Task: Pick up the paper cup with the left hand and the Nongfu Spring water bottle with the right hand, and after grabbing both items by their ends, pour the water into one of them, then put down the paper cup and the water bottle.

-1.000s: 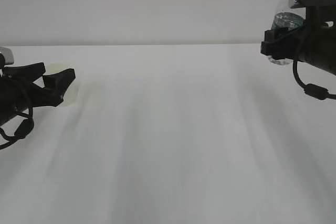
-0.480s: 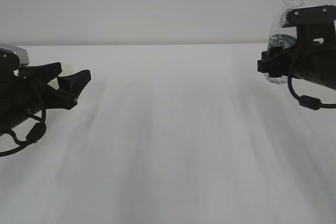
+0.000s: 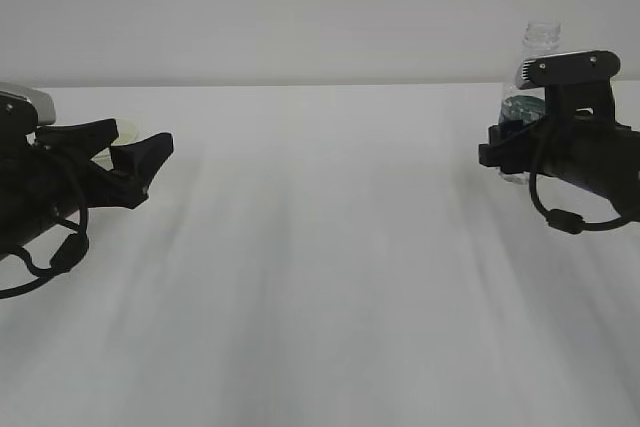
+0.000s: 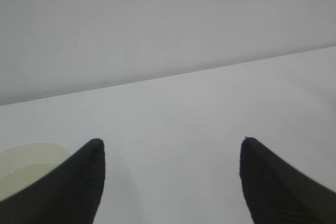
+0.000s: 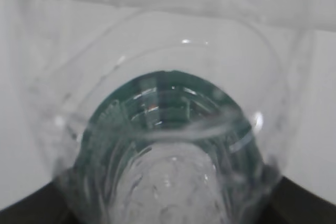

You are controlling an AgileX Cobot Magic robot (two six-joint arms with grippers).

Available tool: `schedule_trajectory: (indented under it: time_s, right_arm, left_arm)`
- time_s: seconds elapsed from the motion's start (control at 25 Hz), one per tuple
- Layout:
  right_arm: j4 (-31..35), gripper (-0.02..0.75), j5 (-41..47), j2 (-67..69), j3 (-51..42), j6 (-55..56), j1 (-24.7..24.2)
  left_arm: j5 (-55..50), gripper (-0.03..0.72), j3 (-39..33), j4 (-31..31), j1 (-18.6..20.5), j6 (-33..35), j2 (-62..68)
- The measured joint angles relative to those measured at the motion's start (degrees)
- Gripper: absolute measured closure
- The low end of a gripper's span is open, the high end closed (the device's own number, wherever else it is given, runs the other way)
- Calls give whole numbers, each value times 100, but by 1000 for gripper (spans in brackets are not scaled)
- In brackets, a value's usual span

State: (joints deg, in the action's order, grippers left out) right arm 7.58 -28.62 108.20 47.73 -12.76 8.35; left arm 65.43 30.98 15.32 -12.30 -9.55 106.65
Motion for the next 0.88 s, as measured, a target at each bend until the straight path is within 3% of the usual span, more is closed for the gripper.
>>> schedule_trajectory:
  time_s: [0.88]
  right_arm:
    - [-571, 297, -1206, 1160, 177, 1078, -202]
  left_arm:
    - [0, 120, 0, -9, 0, 0, -9]
